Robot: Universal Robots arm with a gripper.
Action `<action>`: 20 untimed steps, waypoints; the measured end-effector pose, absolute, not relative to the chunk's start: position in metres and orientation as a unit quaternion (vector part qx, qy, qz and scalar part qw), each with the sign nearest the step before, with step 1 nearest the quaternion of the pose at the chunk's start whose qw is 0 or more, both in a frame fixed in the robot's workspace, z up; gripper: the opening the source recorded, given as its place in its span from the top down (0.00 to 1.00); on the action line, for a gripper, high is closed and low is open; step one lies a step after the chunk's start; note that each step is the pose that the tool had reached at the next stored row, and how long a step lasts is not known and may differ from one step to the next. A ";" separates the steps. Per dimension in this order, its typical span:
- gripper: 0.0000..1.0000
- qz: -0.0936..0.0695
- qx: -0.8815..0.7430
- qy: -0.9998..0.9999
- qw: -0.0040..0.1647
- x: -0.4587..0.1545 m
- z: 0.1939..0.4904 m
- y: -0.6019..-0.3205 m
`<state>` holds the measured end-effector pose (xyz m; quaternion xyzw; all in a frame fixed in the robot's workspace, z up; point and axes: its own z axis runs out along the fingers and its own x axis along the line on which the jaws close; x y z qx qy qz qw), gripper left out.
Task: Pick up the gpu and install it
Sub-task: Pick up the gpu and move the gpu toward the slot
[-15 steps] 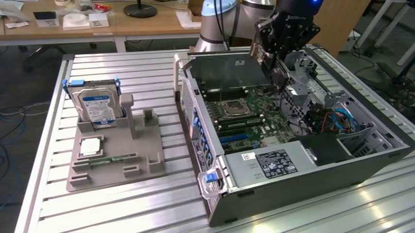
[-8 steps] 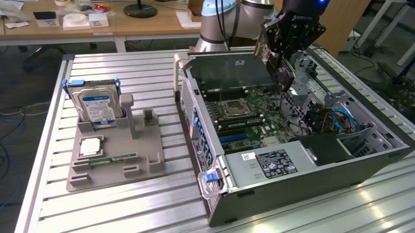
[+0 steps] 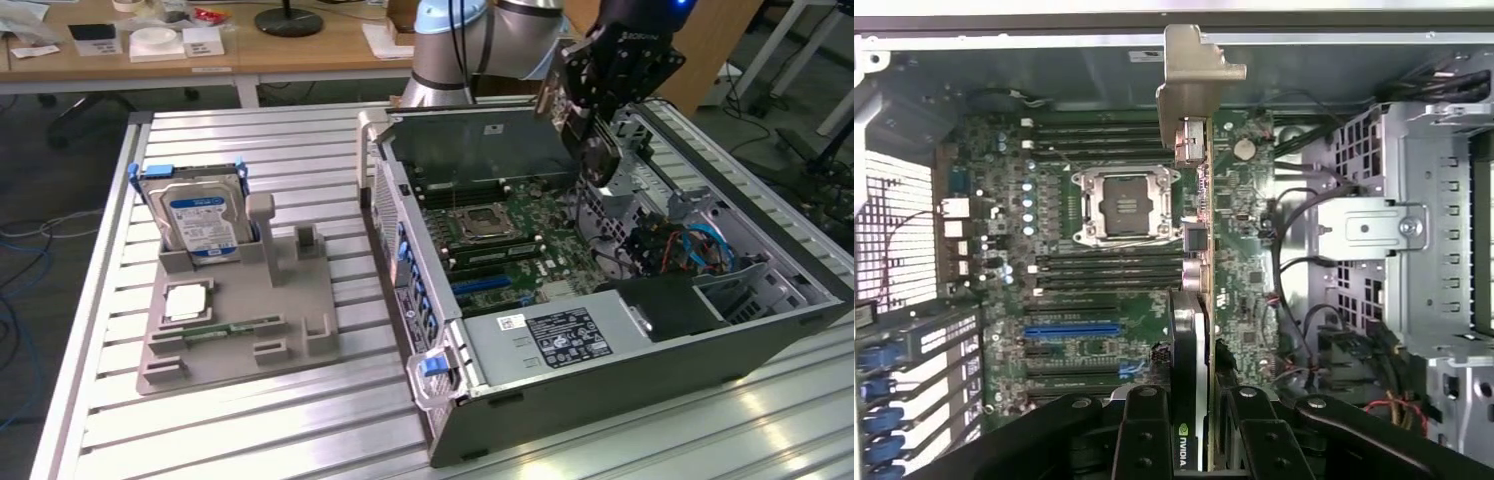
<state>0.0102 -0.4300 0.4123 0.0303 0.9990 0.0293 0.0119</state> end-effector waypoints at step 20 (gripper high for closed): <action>0.74 0.035 0.030 0.999 0.012 0.059 0.412 -0.430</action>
